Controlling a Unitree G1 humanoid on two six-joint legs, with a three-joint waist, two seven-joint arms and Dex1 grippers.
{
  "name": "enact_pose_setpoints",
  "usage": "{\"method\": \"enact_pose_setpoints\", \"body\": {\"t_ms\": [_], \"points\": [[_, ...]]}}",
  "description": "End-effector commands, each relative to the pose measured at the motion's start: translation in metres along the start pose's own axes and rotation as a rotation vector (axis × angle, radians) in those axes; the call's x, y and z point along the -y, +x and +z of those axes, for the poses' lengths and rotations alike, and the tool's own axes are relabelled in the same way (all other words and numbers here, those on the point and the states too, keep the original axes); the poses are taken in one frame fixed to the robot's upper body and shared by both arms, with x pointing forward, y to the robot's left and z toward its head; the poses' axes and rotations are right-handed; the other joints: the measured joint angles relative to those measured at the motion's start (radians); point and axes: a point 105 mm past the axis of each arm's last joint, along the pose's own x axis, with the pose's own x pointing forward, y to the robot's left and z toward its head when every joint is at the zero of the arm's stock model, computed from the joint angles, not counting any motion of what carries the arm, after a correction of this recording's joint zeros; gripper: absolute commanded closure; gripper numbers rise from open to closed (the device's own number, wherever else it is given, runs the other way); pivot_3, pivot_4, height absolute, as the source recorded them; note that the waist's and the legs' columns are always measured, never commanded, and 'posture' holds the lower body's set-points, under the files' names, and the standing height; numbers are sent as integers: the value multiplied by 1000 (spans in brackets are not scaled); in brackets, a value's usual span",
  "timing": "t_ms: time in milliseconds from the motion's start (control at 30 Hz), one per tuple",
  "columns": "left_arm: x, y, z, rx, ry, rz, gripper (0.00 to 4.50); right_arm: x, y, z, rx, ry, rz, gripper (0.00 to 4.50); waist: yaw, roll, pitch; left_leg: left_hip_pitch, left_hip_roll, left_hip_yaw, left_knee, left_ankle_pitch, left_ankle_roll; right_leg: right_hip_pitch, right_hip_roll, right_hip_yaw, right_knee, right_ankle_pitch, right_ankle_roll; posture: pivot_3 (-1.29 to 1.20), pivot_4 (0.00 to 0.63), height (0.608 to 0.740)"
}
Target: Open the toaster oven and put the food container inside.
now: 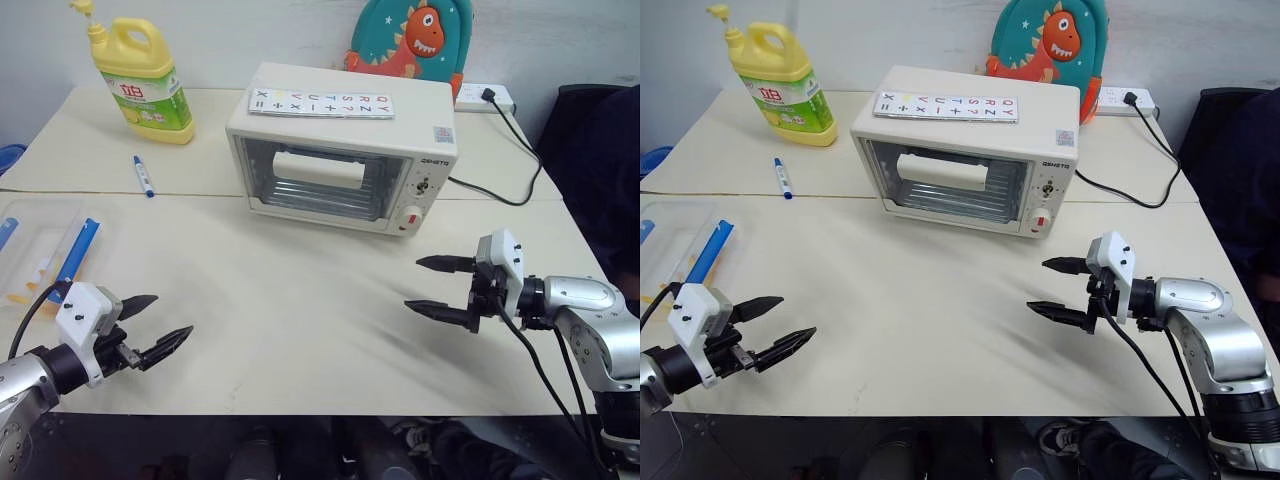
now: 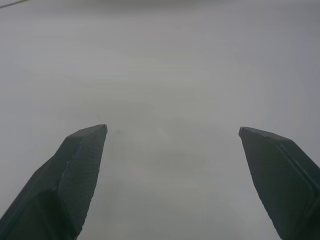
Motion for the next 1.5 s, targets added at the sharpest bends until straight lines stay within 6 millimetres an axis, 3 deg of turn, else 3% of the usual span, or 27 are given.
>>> {"method": "enact_pose_setpoints", "body": {"t_ms": [33,333,433,500,733,833,967,1267,1500], "points": [[0,2,8,22,22,-5,0,1,-8,9,10,-42,-21,41,0,0,0,0,0,0,0,0,0,0,0,0,0,0,0,0,150,740],[1,6,11,44,-18,-13,0,-2,-6,11,32,-30,-34,41,-2,0,0,0,0,0,0,0,0,0,0,0,1,0,0,0,150,740],[10,9,21,89,-68,-74,0,1,-1,18,76,-6,-53,41,-1,0,0,0,0,0,1,0,0,0,0,0,1,0,0,0,150,740],[15,11,32,127,-71,-97,0,5,4,28,130,15,-69,41,-2,0,0,0,0,0,2,0,0,0,0,0,2,0,0,0,150,740],[36,14,97,316,-43,-241,0,12,31,65,301,50,-62,41,-1,0,0,0,0,-1,3,0,-1,0,1,0,4,0,0,0,150,740],[41,16,121,354,14,-293,0,22,49,80,358,57,-93,41,-4,0,0,-1,0,-1,4,1,-2,0,1,0,4,0,0,0,150,740],[44,20,140,375,90,-316,0,24,72,88,371,21,-73,41,-4,0,0,0,0,-1,4,1,-3,-1,2,0,5,0,0,0,150,740],[42,29,156,418,125,-337,0,29,100,105,414,-15,-38,41,-4,0,0,-1,0,0,4,4,-8,-2,2,0,5,0,0,0,150,740],[29,36,160,409,138,-314,0,-3,98,114,455,-62,143,41,-2,0,0,-2,1,0,4,4,-8,-2,2,0,4,0,0,0,150,740]]}}
